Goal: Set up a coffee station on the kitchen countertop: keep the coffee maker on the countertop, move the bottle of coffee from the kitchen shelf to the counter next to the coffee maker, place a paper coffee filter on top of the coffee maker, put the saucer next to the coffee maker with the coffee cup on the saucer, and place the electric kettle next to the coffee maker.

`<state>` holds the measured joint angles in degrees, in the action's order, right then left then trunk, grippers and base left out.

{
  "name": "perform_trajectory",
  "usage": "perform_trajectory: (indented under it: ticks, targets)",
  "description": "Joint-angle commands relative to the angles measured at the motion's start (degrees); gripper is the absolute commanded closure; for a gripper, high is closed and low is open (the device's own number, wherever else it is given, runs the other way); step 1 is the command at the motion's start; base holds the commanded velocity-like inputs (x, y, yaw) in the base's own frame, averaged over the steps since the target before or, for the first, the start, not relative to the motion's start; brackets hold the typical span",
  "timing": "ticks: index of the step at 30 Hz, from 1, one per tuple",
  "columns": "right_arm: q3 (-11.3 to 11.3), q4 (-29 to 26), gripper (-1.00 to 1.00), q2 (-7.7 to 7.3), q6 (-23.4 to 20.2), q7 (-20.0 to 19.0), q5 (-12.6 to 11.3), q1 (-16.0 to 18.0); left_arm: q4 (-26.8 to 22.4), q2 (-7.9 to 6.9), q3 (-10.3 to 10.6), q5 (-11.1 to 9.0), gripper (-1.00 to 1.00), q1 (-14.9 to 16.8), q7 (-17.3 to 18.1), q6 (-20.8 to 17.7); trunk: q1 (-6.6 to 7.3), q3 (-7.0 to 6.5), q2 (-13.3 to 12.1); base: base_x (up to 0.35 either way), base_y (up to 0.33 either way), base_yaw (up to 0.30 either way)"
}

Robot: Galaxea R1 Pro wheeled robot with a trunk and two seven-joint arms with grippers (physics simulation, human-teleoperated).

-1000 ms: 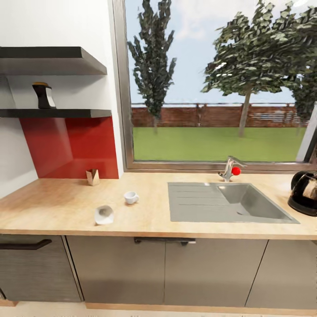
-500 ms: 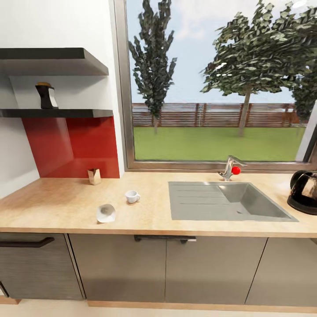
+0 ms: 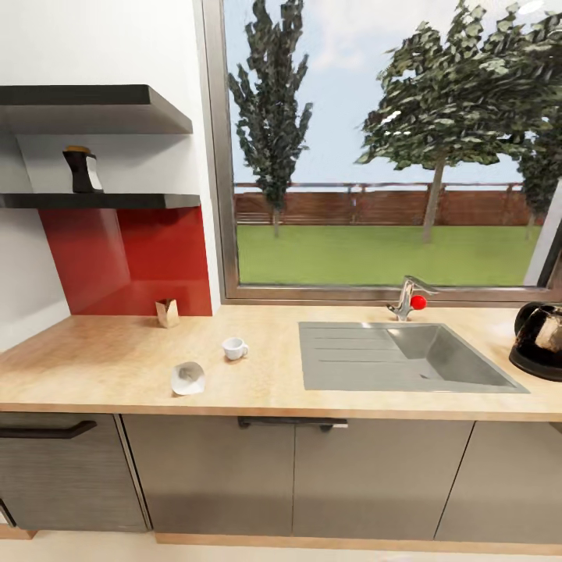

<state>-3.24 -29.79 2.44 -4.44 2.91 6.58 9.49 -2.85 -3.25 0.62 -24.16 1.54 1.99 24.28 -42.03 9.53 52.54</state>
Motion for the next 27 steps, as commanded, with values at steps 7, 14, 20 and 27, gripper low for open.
perform_trajectory:
  ticks: [7, 14, 20, 27]
  targets:
    - [-0.57, -23.90, -1.00, 2.59, -6.97, -2.06, 2.36, 0.00, 0.04, -0.01, 0.04, -0.36, -1.00, 0.04, 0.21, 0.14, -0.01, 0.09, 0.06, 0.000, 0.000, 0.000]
    - [-0.62, -47.09, -1.00, 5.02, -18.71, -2.70, 1.69, 0.00, 0.06, 0.02, 0.06, -0.30, -1.00, 0.04, 0.21, 0.13, -0.01, 0.09, 0.06, 0.000, 0.000, 0.000]
    - [-1.99, -58.43, -1.00, 7.56, -27.60, -2.62, 0.56, 1.00, 0.06, 0.05, 0.08, -0.20, -1.00, 0.04, 0.21, 0.15, -0.01, 0.09, 0.06, 0.000, 0.000, 0.000]
    - [-5.98, -59.94, -1.00, 7.56, -42.90, 1.09, -12.43, 13.73, 0.04, 0.02, 0.08, -0.18, -1.00, 0.04, 0.21, 0.16, -0.01, 0.09, 0.06, 0.000, 0.000, 0.000]
